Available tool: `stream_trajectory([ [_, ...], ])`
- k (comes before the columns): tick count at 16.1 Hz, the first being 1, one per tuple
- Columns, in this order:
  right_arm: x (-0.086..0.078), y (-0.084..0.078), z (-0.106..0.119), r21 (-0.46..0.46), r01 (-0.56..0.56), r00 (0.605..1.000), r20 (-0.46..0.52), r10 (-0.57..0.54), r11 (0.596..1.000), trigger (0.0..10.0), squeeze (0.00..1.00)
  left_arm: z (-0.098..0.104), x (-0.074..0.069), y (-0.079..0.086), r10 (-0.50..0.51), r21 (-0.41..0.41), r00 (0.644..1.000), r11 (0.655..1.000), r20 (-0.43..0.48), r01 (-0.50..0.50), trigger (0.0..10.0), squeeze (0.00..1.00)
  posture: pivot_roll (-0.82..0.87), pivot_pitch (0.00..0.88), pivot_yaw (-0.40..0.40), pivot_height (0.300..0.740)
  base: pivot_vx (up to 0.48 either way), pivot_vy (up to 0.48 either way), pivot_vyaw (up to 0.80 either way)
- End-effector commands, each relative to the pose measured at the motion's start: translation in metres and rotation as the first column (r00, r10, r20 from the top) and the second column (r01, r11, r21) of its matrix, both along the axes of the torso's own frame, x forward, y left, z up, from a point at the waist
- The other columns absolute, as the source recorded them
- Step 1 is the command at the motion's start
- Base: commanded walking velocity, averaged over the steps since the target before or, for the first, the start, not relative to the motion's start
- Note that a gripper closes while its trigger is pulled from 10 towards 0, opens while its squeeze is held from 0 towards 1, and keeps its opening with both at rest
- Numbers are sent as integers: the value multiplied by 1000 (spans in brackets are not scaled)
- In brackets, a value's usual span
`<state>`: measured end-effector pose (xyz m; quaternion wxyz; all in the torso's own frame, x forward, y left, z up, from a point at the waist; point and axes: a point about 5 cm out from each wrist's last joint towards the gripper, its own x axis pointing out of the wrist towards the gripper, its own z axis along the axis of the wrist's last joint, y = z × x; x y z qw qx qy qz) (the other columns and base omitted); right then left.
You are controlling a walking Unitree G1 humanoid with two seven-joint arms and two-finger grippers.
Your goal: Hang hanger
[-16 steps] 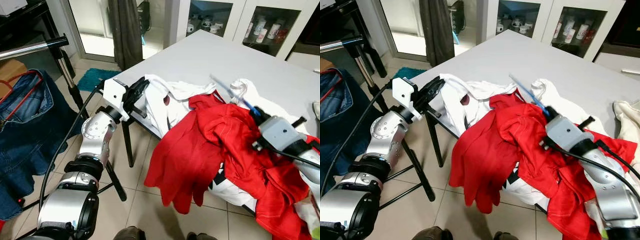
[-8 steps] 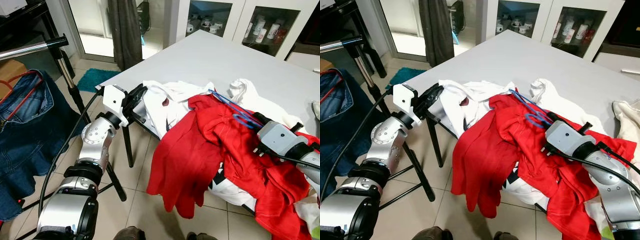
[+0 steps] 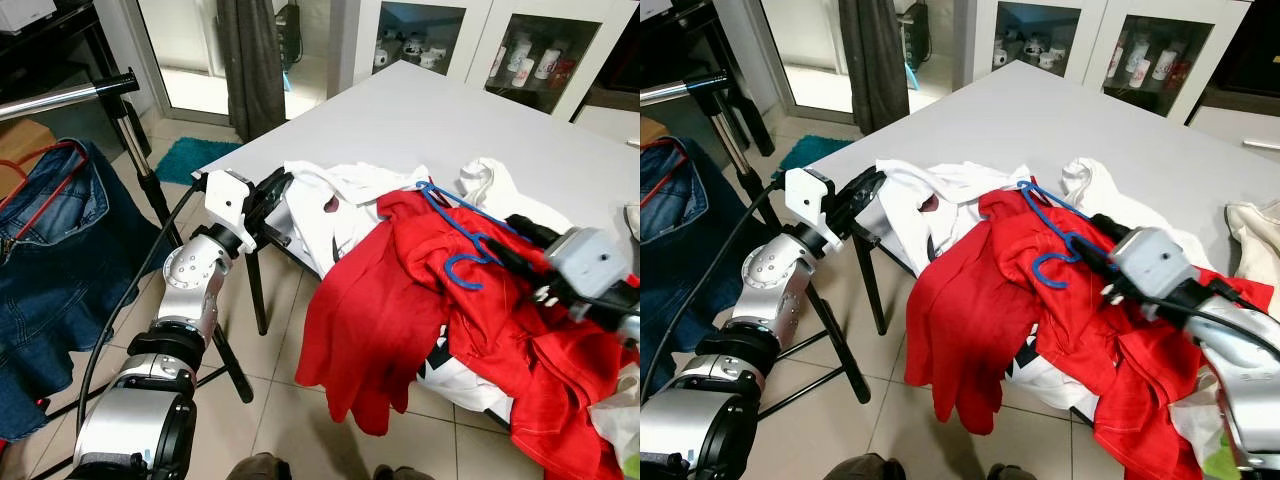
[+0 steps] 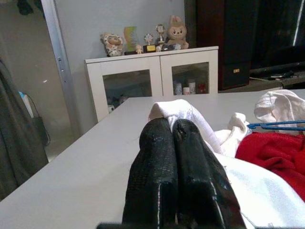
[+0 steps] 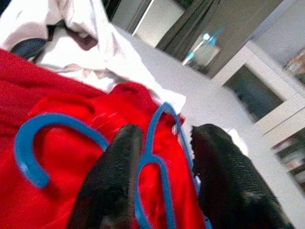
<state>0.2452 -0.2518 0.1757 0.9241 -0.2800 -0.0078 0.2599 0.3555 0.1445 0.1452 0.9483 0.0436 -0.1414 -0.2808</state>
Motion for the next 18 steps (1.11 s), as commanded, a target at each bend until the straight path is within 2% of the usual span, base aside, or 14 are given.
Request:
stream_trajectory([
  [1,-4,-1,3,21,-15,1000,-20,15,1000,10000,1000,3,1,0,6,7,1000,1000,11,-6,0,0,25,26,20,740,0,0,0],
  [2,-5,0,4,37,-23,999,-28,24,999,10000,1000,3,1,0,6,7,1000,1000,12,-6,0,0,25,25,19,740,0,0,0],
  [3,-5,-1,10,95,-27,999,-37,31,995,10000,106,4,1,-1,6,5,1000,1000,12,-6,0,0,25,22,18,740,0,0,0],
  [4,-5,-2,13,119,-30,999,-40,35,992,10000,0,4,1,-1,5,5,1000,1000,13,-5,0,0,25,22,18,740,0,0,0],
  [10,-9,-2,25,302,-88,988,-98,122,949,10000,0,3,1,-1,5,7,1000,1000,16,-5,0,0,34,22,17,740,0,0,0],
  [13,-11,2,29,368,-114,981,-104,163,923,10000,90,4,1,-1,4,10,1000,1000,17,-4,0,0,41,19,17,740,0,0,0],
  [14,-11,3,32,390,-127,980,-94,177,912,10000,82,4,1,-1,4,11,1000,1000,19,-4,0,0,43,17,18,740,0,0,0],
  [16,-11,4,39,433,-154,976,-75,205,888,10000,0,5,1,-2,1,13,1000,1000,22,-1,0,0,45,16,19,740,0,0,0],
  [18,-3,11,40,444,-160,978,-50,203,882,10000,0,5,1,-4,-5,13,1000,1000,23,5,0,0,43,13,18,740,0,0,0],
])
